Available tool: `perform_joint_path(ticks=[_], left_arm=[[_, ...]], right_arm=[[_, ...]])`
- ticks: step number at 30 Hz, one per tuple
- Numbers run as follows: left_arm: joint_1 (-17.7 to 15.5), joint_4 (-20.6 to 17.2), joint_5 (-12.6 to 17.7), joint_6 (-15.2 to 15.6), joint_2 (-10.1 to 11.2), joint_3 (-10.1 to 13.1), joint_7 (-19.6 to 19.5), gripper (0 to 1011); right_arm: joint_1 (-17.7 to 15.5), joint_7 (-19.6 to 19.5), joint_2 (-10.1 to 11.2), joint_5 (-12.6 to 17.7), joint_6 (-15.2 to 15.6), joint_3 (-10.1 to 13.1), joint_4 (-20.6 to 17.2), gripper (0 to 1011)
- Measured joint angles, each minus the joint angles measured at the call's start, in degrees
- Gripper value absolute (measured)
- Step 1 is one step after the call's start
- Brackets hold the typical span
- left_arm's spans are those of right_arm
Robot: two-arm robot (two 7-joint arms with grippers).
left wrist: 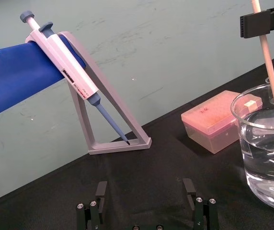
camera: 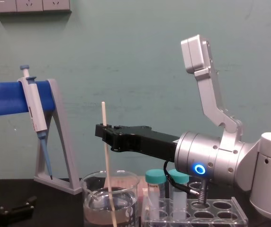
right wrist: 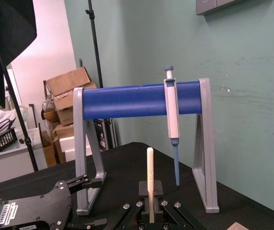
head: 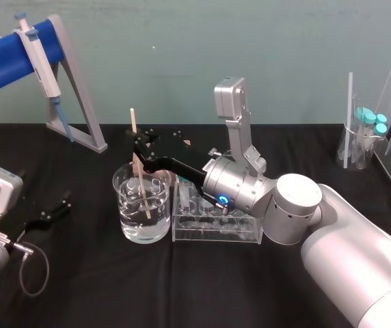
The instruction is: Hold the thermometer with one hand and immerse one end into the beaker, then reinsert it into the test tube rack.
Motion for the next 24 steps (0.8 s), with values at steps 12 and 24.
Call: perform_joint_path(ticks=[12,24], left_arm=[[0.0,0.0,0.0,0.0,0.0,0.0,0.0,1004],[0.0,0.0,0.0,0.0,0.0,0.0,0.0,1004]], right_arm=[[0.0,0.0,0.0,0.0,0.0,0.0,0.0,48],[0.0,0.0,0.0,0.0,0.0,0.0,0.0,48]])
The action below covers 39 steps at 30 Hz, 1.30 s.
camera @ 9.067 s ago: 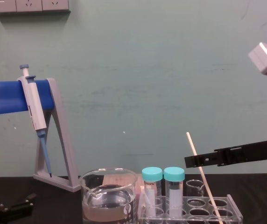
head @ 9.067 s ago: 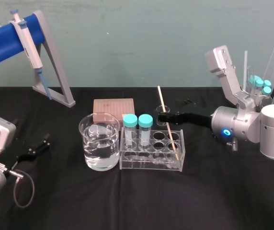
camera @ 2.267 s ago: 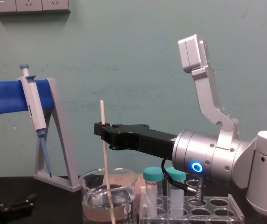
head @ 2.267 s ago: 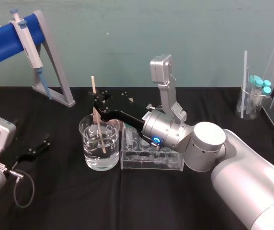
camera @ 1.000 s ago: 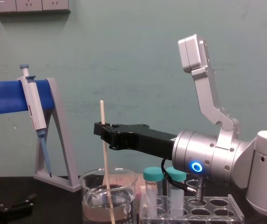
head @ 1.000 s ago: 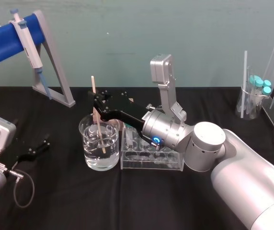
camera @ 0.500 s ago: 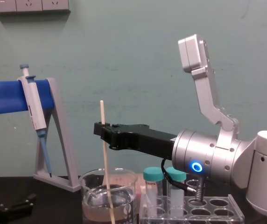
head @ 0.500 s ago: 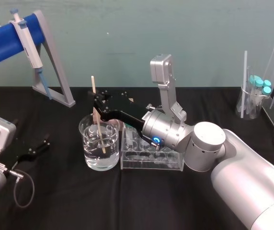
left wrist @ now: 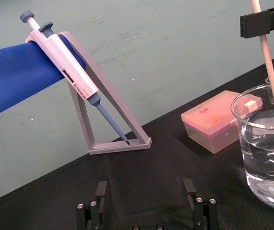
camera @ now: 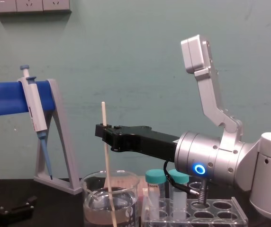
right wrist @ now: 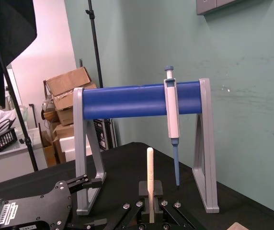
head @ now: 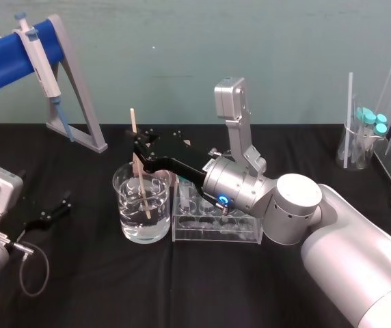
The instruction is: Hold the thermometer with one hand and immerse one end into the beaker, then reinsert it into the test tube rack.
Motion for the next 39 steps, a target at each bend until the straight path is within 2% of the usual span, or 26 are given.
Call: perform_joint_path(ticks=[39], left_arm=[[0.0,0.0,0.0,0.0,0.0,0.0,0.0,1004]], right_arm=[[0.0,0.0,0.0,0.0,0.0,0.0,0.0,48]])
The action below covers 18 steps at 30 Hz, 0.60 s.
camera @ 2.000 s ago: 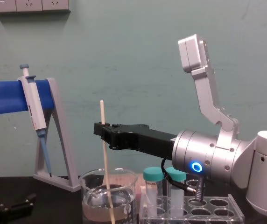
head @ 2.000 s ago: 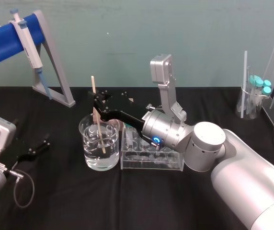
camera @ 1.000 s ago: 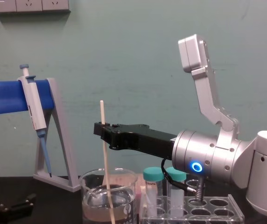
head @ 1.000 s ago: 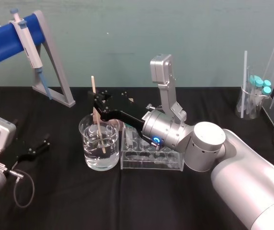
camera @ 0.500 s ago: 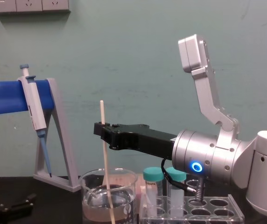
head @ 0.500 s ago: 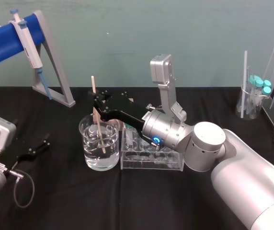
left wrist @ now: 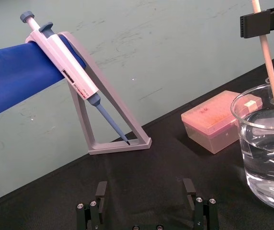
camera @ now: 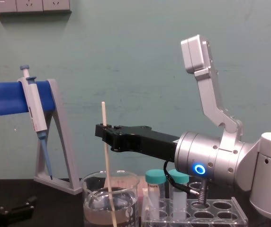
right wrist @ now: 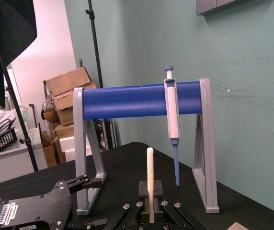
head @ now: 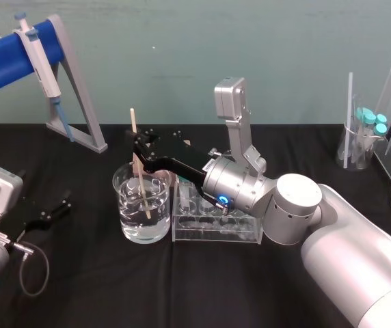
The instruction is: Hold the thermometer with one hand and immerse one end into the beaker, then reinsert it into the test tube rack.
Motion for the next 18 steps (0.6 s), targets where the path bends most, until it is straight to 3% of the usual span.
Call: perform_joint_path(ticks=[18], left_arm=[[0.0,0.0,0.0,0.0,0.0,0.0,0.0,1004]], right_arm=[[0.0,0.0,0.0,0.0,0.0,0.0,0.0,48]])
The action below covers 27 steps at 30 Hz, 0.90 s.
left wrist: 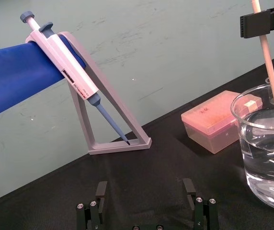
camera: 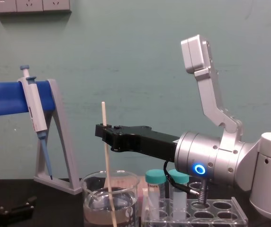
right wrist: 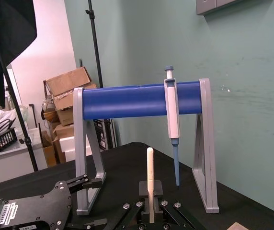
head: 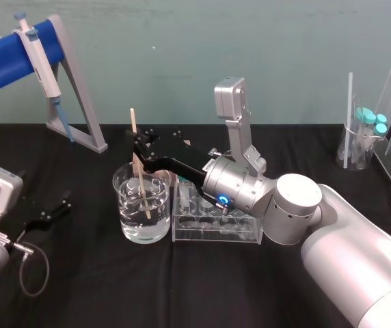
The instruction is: Hold the thermometer with one hand and immerse one end into the beaker, then reinsert it into the test tube rack.
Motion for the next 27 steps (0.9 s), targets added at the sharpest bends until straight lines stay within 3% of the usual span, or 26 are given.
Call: perform_joint_path(ticks=[27], left_arm=[[0.0,0.0,0.0,0.0,0.0,0.0,0.0,1004]], right_arm=[[0.0,0.0,0.0,0.0,0.0,0.0,0.0,48]])
